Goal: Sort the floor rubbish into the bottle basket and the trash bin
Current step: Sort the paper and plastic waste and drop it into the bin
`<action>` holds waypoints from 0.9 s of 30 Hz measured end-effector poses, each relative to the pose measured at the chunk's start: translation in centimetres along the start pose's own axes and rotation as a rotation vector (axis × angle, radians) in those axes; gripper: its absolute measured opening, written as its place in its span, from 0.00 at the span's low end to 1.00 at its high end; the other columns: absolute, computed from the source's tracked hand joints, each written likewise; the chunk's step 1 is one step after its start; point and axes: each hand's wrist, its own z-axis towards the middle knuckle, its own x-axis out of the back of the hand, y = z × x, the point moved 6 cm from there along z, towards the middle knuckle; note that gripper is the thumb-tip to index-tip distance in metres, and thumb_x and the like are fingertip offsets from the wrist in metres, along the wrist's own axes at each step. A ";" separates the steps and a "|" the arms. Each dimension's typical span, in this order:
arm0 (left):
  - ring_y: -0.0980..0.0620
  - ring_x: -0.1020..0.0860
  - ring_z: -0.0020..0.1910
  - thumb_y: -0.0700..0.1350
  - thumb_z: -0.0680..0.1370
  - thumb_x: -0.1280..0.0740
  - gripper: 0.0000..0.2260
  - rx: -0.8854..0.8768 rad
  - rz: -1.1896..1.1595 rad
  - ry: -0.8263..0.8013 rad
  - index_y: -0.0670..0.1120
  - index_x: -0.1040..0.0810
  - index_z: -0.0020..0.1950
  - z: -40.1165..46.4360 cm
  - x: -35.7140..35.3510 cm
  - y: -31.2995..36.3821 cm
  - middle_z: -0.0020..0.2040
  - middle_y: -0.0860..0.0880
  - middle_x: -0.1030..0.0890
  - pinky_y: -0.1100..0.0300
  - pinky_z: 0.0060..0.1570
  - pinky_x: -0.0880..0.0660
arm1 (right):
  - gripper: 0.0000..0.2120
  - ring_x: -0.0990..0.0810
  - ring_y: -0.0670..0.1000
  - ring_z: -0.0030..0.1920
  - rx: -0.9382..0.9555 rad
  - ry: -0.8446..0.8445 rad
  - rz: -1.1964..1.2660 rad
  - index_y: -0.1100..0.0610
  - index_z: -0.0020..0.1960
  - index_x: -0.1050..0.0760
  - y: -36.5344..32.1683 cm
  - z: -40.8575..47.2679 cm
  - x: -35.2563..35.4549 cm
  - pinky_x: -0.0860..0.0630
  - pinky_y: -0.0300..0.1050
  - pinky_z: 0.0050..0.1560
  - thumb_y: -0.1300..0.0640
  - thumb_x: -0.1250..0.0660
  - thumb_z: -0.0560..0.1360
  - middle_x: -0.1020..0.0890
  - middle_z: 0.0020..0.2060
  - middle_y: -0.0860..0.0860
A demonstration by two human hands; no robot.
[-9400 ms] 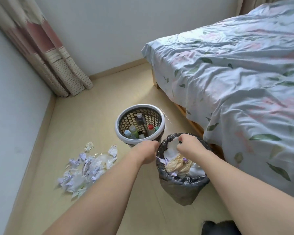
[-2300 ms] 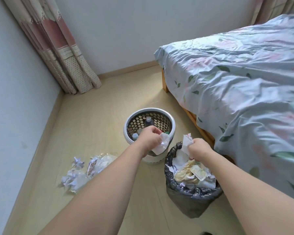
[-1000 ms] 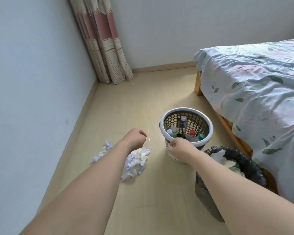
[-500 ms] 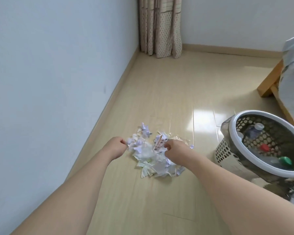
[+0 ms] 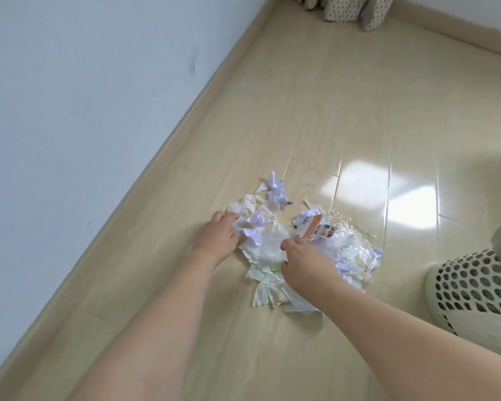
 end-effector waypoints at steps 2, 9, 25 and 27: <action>0.44 0.24 0.57 0.47 0.80 0.37 0.17 -0.068 0.070 0.075 0.53 0.27 0.69 0.4 -1.5 -1.0 0.63 0.48 0.25 0.50 0.55 0.25 | 0.16 0.24 0.56 0.56 0.009 0.014 -0.051 0.55 0.66 0.33 -0.2 0.9 -0.8 0.24 0.49 0.45 0.60 0.42 0.78 0.29 0.60 0.51; 0.44 0.24 0.34 0.43 0.75 0.33 0.07 -0.234 0.239 0.480 0.51 0.20 0.52 -3.6 -3.9 -2.8 0.41 0.49 0.21 0.52 0.35 0.28 | 0.17 0.29 0.55 0.58 0.125 0.074 -0.248 0.54 0.65 0.36 -1.7 2.5 -3.1 0.31 0.45 0.51 0.58 0.39 0.78 0.30 0.59 0.52; 0.46 0.28 0.36 0.45 0.81 0.45 0.05 -0.149 -0.027 0.657 0.48 0.31 0.48 -8.1 -4.8 -5.1 0.37 0.49 0.26 0.56 0.41 0.35 | 0.05 0.25 0.56 0.36 0.162 0.183 -0.106 0.57 0.46 0.32 -2.9 2.7 -1.2 0.35 0.48 0.31 0.66 0.43 0.77 0.23 0.37 0.52; 0.46 0.28 0.35 0.45 0.82 0.45 0.06 -0.129 0.002 0.653 0.47 0.31 0.47 -8.1 -4.7 -5.1 0.36 0.49 0.26 0.56 0.41 0.35 | 0.05 0.24 0.57 0.37 0.155 0.173 -0.059 0.58 0.47 0.31 -2.6 2.0 -0.8 0.29 0.50 0.35 0.66 0.44 0.77 0.23 0.37 0.52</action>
